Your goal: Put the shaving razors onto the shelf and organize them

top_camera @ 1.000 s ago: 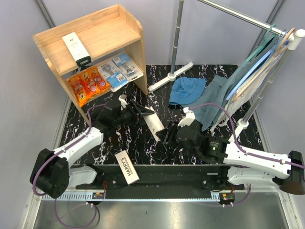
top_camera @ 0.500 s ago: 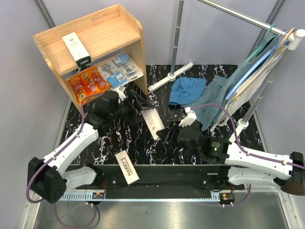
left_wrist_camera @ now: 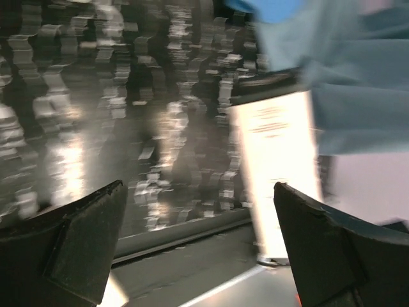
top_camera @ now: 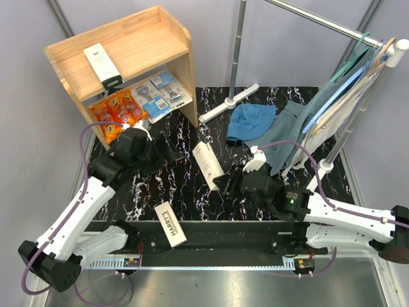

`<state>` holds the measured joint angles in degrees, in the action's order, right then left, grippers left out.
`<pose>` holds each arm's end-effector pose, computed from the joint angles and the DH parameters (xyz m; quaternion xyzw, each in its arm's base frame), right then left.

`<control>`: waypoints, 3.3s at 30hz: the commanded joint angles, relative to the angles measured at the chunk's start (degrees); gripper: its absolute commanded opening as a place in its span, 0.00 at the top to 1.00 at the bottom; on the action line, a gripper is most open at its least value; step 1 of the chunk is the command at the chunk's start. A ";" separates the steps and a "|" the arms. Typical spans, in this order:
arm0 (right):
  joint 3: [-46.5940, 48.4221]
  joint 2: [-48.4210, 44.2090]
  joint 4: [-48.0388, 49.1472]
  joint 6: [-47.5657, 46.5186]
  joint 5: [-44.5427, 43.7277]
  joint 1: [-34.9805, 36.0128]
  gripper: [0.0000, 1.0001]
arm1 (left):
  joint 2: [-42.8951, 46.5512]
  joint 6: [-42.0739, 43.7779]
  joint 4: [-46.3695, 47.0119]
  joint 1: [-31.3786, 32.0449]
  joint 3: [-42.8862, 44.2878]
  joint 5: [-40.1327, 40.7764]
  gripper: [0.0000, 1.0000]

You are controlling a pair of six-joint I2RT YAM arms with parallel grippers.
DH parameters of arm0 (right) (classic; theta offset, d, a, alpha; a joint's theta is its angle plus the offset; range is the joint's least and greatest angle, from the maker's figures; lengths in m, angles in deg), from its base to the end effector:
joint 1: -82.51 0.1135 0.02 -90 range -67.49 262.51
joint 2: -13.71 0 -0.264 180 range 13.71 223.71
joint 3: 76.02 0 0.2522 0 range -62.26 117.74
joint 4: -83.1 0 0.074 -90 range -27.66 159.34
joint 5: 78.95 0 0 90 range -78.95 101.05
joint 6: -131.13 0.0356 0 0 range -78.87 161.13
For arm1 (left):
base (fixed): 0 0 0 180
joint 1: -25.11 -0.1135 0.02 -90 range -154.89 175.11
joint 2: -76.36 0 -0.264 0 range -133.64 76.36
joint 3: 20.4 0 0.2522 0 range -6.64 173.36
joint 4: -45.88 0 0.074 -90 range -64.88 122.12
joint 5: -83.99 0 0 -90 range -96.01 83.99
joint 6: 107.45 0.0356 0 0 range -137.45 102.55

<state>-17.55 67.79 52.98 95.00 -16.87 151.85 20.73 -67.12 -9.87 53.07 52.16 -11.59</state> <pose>0.0902 0.1921 0.3008 0.0165 0.8316 0.3570 0.4252 0.1728 -0.0957 0.3362 -0.1490 0.8887 -0.3046 0.3086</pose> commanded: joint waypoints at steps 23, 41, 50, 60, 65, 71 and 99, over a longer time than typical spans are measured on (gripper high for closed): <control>29.88 14.20 3.17 -13.69 7.34 -0.52 1.00 | 9.40 8.54 -19.53 3.76 -6.24 21.76 0.01; 63.48 37.75 9.06 -12.03 33.98 -18.10 1.00 | 9.49 8.01 -16.98 3.76 -7.91 18.24 0.01; 78.94 50.32 10.47 -5.71 42.77 -24.07 1.00 | 10.11 7.75 -15.66 3.76 -9.32 16.40 0.01; 105.47 70.44 6.60 5.36 52.35 -29.26 0.99 | 11.43 7.13 -14.78 4.03 -11.69 14.64 0.01; 109.19 74.14 6.25 7.57 52.44 -29.44 1.00 | 11.78 6.96 -14.69 4.20 -12.31 14.20 0.01; 110.15 75.64 6.78 9.76 52.44 -29.44 0.99 | 11.87 6.78 -14.34 4.38 -12.66 13.85 0.01; 110.68 78.72 8.45 14.16 48.75 -24.78 0.89 | 13.54 5.20 -13.72 5.52 -14.42 13.14 0.01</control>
<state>91.27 147.59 57.51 108.53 32.53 126.54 33.42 -61.27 -25.46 58.32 38.31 2.29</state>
